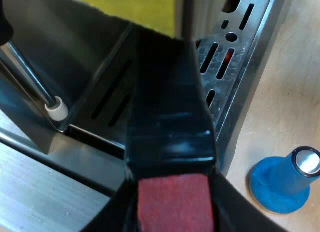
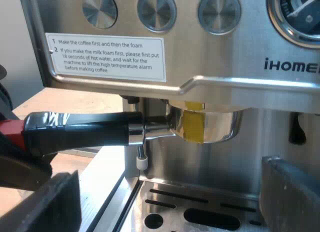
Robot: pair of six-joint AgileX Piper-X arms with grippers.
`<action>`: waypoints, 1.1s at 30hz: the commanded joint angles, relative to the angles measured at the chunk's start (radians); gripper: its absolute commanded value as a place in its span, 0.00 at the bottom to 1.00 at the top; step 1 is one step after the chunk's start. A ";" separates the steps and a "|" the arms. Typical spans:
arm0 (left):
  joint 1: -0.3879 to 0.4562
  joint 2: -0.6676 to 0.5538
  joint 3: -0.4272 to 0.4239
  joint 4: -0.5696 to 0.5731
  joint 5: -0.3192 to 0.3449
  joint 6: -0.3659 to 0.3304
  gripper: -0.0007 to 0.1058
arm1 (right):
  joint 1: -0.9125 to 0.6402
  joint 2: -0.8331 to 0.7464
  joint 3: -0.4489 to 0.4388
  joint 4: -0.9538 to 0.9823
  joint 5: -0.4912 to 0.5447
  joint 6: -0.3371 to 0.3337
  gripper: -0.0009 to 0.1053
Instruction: Put the handle in the coffee machine
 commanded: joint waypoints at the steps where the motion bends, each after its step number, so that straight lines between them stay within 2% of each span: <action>1: 0.001 -0.026 -0.016 0.004 0.120 0.029 0.01 | 0.003 -0.001 -0.002 -0.005 0.006 -0.012 0.71; 5: 0.007 -0.026 -0.016 0.015 0.132 0.029 0.01 | 0.003 -0.001 -0.002 -0.005 0.006 -0.012 0.71; 16: 0.034 -0.026 -0.013 0.045 0.151 0.084 0.01 | 0.003 -0.001 -0.002 -0.005 0.006 -0.012 0.71; 27: 0.016 -0.024 -0.013 0.032 0.132 0.081 0.01 | 0.003 -0.001 -0.002 -0.005 0.006 -0.012 0.71; 33: -0.010 0.003 -0.013 0.018 0.128 0.057 0.01 | 0.003 -0.001 -0.002 -0.005 0.006 -0.012 0.71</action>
